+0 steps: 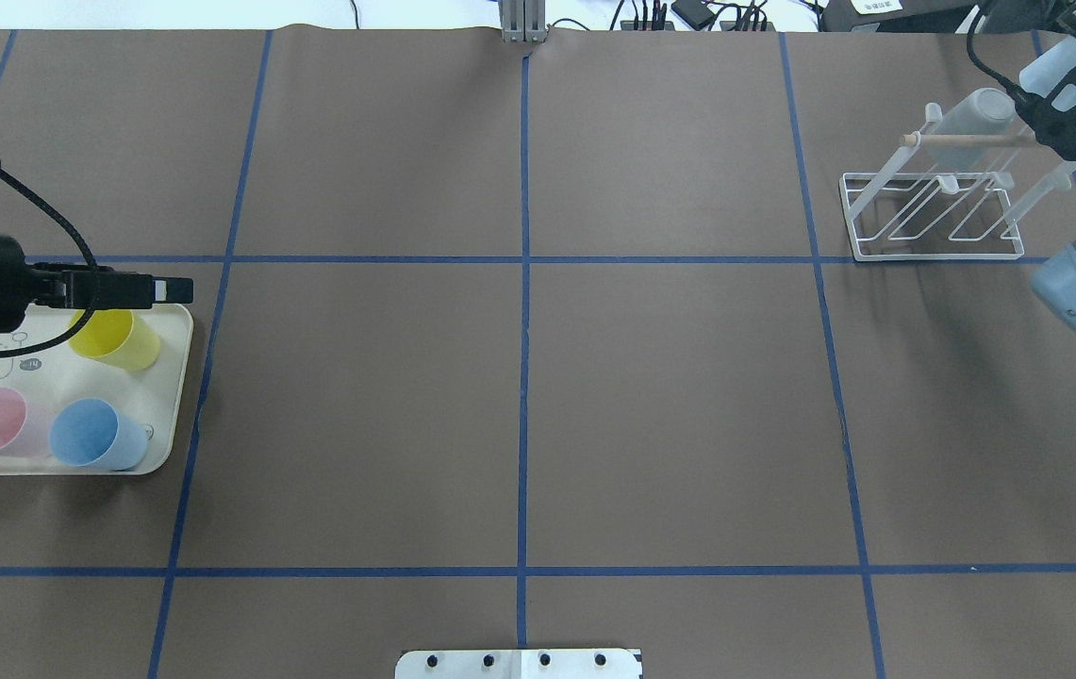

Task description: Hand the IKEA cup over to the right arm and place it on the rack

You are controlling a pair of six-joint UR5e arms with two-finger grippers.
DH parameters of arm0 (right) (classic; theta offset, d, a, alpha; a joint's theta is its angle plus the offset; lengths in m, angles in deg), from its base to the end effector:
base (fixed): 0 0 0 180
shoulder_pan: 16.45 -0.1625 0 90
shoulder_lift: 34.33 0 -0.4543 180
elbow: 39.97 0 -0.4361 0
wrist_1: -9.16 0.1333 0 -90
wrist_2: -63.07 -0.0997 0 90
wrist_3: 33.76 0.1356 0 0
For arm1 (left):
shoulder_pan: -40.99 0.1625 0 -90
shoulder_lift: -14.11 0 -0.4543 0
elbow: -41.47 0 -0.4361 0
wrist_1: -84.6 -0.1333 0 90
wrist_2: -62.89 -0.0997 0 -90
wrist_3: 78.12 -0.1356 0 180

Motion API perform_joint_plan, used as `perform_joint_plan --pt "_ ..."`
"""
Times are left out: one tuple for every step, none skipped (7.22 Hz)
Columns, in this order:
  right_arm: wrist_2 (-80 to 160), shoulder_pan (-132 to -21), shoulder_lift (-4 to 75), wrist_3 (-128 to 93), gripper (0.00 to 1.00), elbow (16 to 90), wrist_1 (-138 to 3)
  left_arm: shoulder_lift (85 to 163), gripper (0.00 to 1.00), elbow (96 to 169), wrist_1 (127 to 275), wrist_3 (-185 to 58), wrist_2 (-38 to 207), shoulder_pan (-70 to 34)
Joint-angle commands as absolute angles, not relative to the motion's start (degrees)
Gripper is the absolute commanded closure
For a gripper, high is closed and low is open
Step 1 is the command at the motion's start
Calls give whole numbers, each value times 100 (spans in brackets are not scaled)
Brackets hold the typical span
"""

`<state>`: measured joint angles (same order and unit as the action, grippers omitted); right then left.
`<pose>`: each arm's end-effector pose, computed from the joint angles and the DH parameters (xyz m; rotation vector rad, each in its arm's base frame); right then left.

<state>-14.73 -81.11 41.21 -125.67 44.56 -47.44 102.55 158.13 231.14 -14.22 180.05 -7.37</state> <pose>-0.1563 -0.7084 0.5649 0.5913 0.6729 -1.8533 0.2898 -0.4334 0.3505 0.5307 1.3398 0.0188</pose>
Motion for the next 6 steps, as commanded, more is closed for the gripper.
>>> perform_joint_plan --pt "-1427 -8070 4134 -12578 100 4475 -4744 10261 1 15810 23111 -1422 18005 -735" --pt "-1410 -8035 4160 -12578 100 4467 -4744 10253 1 15810 23120 -1422 18005 -735" --pt "-1366 -8009 4213 -12587 100 4466 -4735 10261 1 15810 23111 -1422 18005 -726" --pt "-1287 -7939 4213 -12596 100 4466 -4744 10261 1 15810 23120 -1422 18005 -726" --pt "-1208 -7877 4213 -12596 100 4466 -4744 10261 1 15810 23111 -1422 18005 -726" --pt "-1190 -7850 4213 -12596 100 4466 -4744 10261 1 15801 23120 -1422 18005 -726"
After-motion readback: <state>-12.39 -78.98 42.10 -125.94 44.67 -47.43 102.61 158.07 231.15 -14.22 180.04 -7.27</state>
